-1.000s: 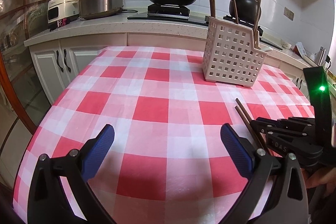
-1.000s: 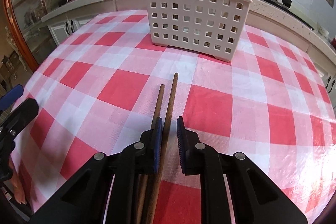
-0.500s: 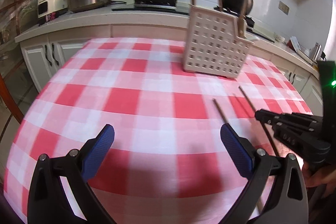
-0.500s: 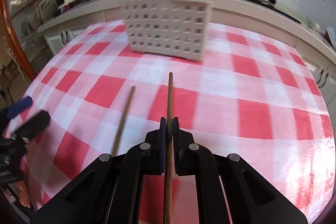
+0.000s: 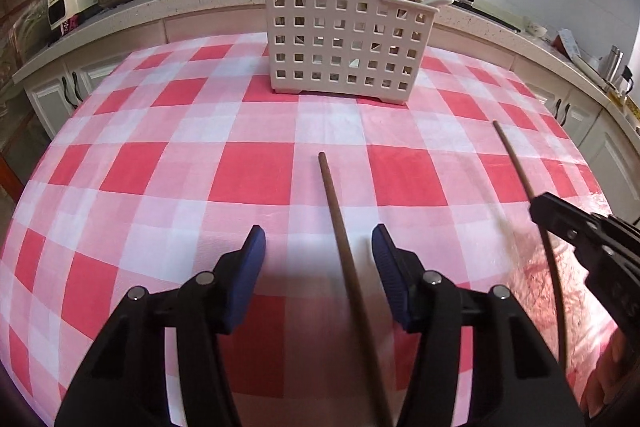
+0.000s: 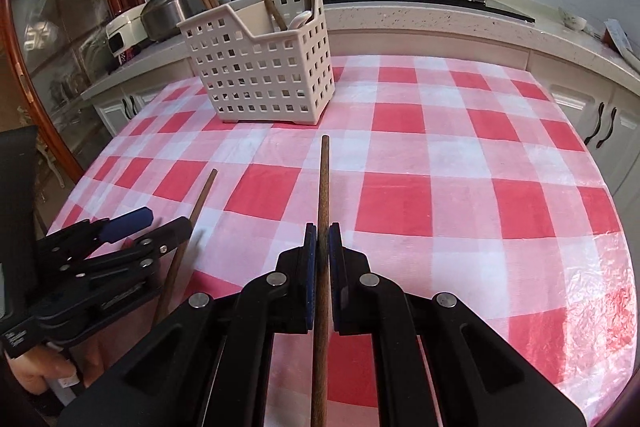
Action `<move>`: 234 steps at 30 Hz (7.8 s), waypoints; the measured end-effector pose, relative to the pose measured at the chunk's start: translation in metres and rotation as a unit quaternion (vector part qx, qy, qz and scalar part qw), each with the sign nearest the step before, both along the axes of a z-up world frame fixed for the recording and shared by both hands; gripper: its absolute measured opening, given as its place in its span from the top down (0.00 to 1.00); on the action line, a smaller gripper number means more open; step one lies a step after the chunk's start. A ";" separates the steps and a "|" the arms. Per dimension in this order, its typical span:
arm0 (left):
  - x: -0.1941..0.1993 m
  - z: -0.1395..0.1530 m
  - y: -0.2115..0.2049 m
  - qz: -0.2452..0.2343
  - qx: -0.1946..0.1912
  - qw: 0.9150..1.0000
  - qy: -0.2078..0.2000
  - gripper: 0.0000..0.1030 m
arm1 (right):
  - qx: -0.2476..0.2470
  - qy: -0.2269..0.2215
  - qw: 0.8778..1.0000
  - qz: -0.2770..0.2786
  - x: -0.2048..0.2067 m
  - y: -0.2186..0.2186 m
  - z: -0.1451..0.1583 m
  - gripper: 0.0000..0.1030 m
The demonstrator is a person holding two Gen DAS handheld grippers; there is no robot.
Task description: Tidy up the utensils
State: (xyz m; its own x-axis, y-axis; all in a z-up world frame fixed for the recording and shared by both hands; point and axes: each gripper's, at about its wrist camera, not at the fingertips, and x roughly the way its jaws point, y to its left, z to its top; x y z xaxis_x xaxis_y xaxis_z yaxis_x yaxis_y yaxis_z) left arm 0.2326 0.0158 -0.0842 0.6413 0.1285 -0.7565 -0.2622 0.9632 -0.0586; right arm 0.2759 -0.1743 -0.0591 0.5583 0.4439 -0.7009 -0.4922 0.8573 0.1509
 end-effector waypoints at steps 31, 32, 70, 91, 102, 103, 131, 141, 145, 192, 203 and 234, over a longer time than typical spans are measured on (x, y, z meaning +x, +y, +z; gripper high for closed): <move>-0.021 0.068 0.019 -0.036 0.015 0.995 -0.090 0.94 | 0.024 -0.051 0.998 0.025 -0.010 0.017 0.045 0.94; -0.025 0.076 0.020 -0.038 0.019 0.994 -0.102 0.94 | 0.027 -0.059 0.998 0.025 -0.012 0.019 0.052 0.94; -0.069 0.191 0.031 -0.088 0.070 0.963 -0.245 0.94 | 0.029 -0.201 0.978 0.054 -0.051 0.058 0.168 0.94; 0.024 0.291 0.047 -0.075 0.094 0.942 -0.312 0.94 | 0.036 -0.241 0.969 0.047 0.040 0.087 0.230 0.94; 0.098 0.290 0.066 -0.062 0.079 0.947 -0.306 0.94 | 0.039 -0.221 0.974 0.046 0.099 0.108 0.219 0.94; 0.104 0.285 0.067 -0.063 0.077 0.948 -0.302 0.94 | 0.035 -0.216 0.975 0.046 0.106 0.111 0.214 0.94; 0.124 0.181 0.100 -0.024 0.054 0.974 -0.218 0.65 | 0.013 -0.127 0.991 0.034 0.145 0.108 0.152 0.88; 0.061 0.206 0.095 -0.016 0.086 0.962 -0.257 0.17 | 0.036 -0.155 0.987 0.019 0.099 0.084 0.176 0.65; 0.038 0.216 0.093 -0.016 0.093 0.958 -0.270 0.05 | 0.046 -0.163 0.986 0.008 0.079 0.071 0.182 0.59; -0.038 0.157 0.059 -0.121 0.044 0.960 -0.249 0.05 | 0.082 -0.214 0.972 0.056 -0.014 0.028 0.134 0.18; -0.037 0.156 0.059 -0.120 0.044 0.961 -0.247 0.05 | 0.078 -0.212 0.973 0.057 -0.015 0.030 0.131 0.18; -0.036 0.155 0.056 -0.126 0.044 0.960 -0.244 0.05 | 0.076 -0.210 0.973 0.057 -0.016 0.031 0.128 0.18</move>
